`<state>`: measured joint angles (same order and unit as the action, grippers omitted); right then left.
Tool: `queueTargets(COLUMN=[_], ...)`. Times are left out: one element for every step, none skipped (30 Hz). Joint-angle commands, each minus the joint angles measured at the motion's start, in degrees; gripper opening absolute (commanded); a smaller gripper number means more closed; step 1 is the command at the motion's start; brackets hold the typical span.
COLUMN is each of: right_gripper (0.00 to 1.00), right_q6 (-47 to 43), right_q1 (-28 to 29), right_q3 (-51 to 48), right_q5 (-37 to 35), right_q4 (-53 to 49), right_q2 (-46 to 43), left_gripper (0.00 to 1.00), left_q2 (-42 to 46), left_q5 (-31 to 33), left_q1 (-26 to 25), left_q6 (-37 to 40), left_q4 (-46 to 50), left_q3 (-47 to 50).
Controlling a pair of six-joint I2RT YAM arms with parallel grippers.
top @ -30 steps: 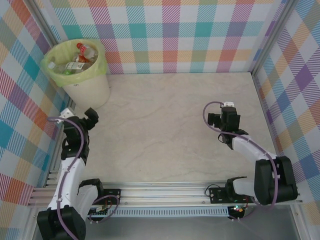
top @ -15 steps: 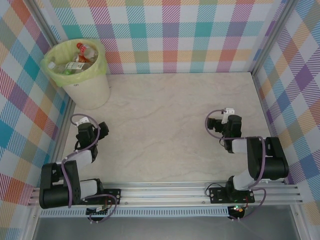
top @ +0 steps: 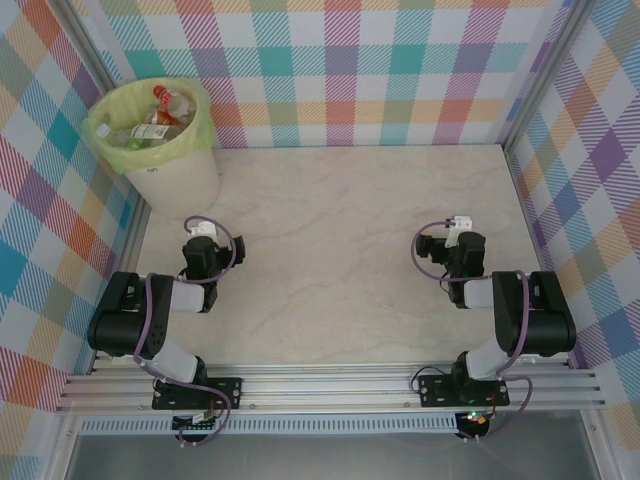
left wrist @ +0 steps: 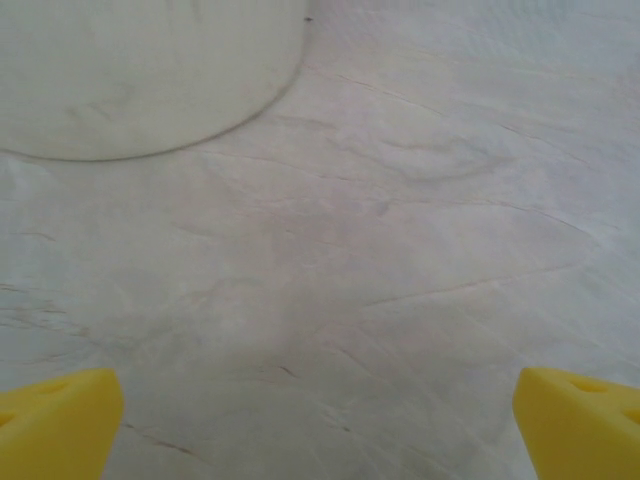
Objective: Put the plastic bottles in the bin
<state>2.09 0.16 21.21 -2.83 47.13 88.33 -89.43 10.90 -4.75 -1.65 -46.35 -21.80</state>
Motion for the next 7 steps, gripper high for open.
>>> queueTargets(right_gripper=[1.0,1.0,1.0,1.0,1.0,1.0,1.0], right_q6=[-0.33,-0.33,-0.4,-0.42,-0.35,-0.39,-0.39], right_q1=[-0.03,-0.01,-0.07,-0.01,-0.03,-0.05,-0.03], right_q3=[1.55,1.51,1.63,1.64,1.62,1.64,1.61], right_q5=[1.27,1.26,1.25,1.26,1.25,1.26,1.3], right_q4=[1.82,1.78,1.73,1.65,1.73,1.73,1.73], right_q2=[-0.45,-0.44,-0.44,-0.44,-0.44,-0.44,-0.44], left_gripper=[1.0,1.0,1.0,1.0,1.0,1.0,1.0], left_q2=[-0.22,-0.13,-0.2,-0.21,-0.23,-0.17,-0.12], left_q5=[5.9,5.89,5.85,5.88,5.88,5.89,5.82], left_q1=[-0.55,-0.54,-0.53,-0.59,-0.52,-0.53,-0.57], left_q6=[0.38,0.42,0.38,0.39,0.38,0.41,0.49], left_q4=[-3.09,-2.99,-3.07,-3.03,-3.05,-3.11,-3.22], left_q3=[-0.59,-0.61,-0.57,-0.58,-0.52,-0.52,-0.43])
